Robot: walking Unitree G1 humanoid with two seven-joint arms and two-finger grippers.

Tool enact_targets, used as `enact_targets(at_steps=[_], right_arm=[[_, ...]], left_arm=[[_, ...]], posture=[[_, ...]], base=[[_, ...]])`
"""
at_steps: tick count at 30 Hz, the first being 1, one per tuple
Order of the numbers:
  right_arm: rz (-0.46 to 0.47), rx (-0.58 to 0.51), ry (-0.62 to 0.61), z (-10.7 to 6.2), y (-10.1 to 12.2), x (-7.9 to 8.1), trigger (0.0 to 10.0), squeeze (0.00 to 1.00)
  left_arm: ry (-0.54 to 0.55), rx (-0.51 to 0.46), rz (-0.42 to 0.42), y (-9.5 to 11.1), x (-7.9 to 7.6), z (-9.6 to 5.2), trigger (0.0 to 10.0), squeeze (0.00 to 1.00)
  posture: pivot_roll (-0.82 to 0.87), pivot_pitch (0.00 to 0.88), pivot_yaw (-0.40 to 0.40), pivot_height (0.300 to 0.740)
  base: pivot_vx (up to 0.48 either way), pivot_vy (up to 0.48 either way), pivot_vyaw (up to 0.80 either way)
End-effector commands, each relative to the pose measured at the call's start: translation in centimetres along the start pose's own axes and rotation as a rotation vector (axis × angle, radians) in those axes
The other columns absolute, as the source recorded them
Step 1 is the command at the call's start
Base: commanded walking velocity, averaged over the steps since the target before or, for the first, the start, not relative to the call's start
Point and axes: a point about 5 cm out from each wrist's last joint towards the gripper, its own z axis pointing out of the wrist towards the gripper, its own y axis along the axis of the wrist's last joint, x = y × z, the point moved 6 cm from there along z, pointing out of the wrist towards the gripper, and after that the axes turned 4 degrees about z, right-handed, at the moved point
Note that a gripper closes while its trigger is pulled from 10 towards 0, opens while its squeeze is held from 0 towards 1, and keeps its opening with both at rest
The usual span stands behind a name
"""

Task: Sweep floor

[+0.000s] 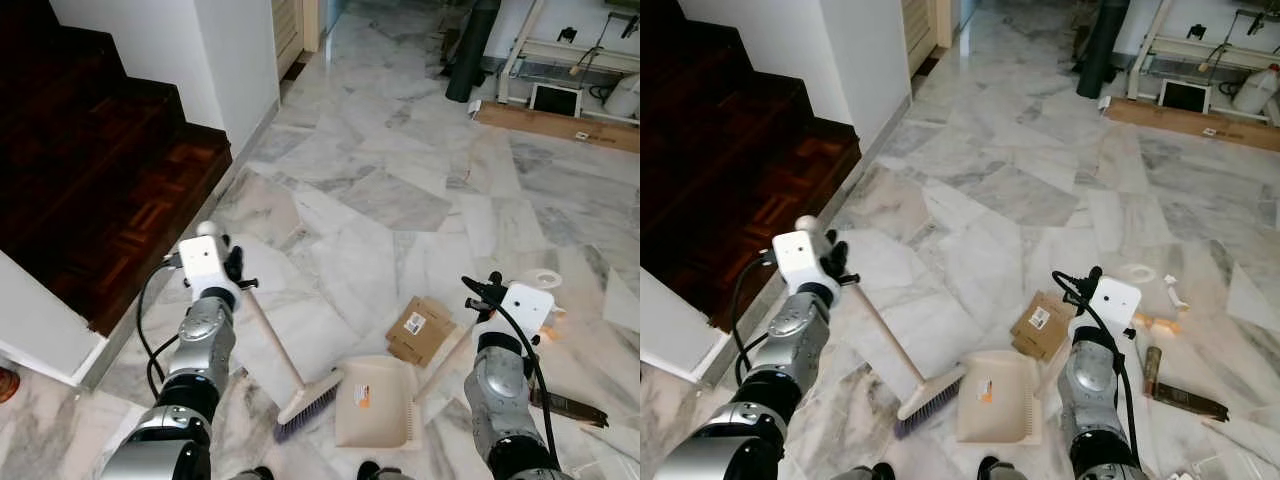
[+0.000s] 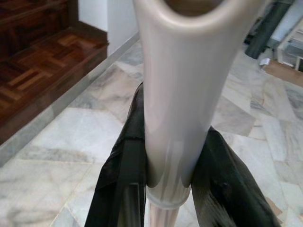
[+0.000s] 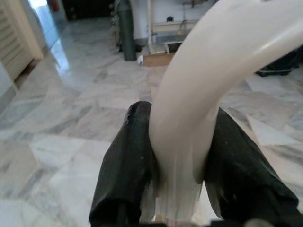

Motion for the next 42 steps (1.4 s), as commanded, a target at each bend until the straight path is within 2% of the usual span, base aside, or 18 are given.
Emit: enact_targets(at_steps=[1,9,13,18,26,30,38,42], right_arm=[[0.085,-0.076,0.006,0.7,2.4,0.6,10.0,0.00],[0.146,-0.122,-0.017,1.4,4.4,0.3,10.0,0.00],[0.186,-0.149,-0.027,1.8,5.7,0.2,10.0,0.00],[0.205,-0.156,-0.032,2.0,6.1,0.1,10.0,0.00],[0.224,-0.148,-0.046,2.1,6.3,-0.2,10.0,0.00],[0.228,-0.141,-0.054,2.1,6.2,-0.3,10.0,0.00],[0.234,-0.137,-0.060,2.3,6.2,-0.3,10.0,0.00],[0.237,-0.132,-0.066,2.3,6.1,-0.3,10.0,0.00]], left_arm=[[-0.010,-0.035,-0.004,1.2,-0.2,0.3,10.0,0.00],[-0.035,-0.052,0.016,2.0,-0.3,0.5,10.0,0.00],[0.010,-0.054,0.022,2.1,0.7,0.5,10.0,0.00],[0.012,-0.055,0.016,2.1,0.7,0.5,10.0,0.00],[-0.097,-0.056,-0.001,2.6,-1.4,0.6,10.0,0.00],[-0.195,-0.040,-0.022,2.6,-3.1,0.6,10.0,0.00],[-0.282,-0.033,-0.042,2.9,-4.5,0.4,10.0,0.00],[-0.368,-0.025,-0.047,3.1,-5.7,0.0,10.0,0.00]], posture=[[-0.05,0.103,0.016,0.740],[-0.05,0.103,0.019,0.740],[-0.05,0.104,0.019,0.740],[-0.05,0.106,0.015,0.740],[-0.05,0.121,0.010,0.740],[-0.05,0.126,0.010,0.740],[-0.04,0.123,0.009,0.740],[-0.04,0.121,0.009,0.740]], base=[[0.000,0.000,0.00],[0.000,0.000,0.00],[0.000,0.000,0.00],[0.000,0.000,0.00],[0.000,0.000,0.00],[0.000,0.000,0.00],[0.000,0.000,0.00],[0.000,0.000,0.00]])
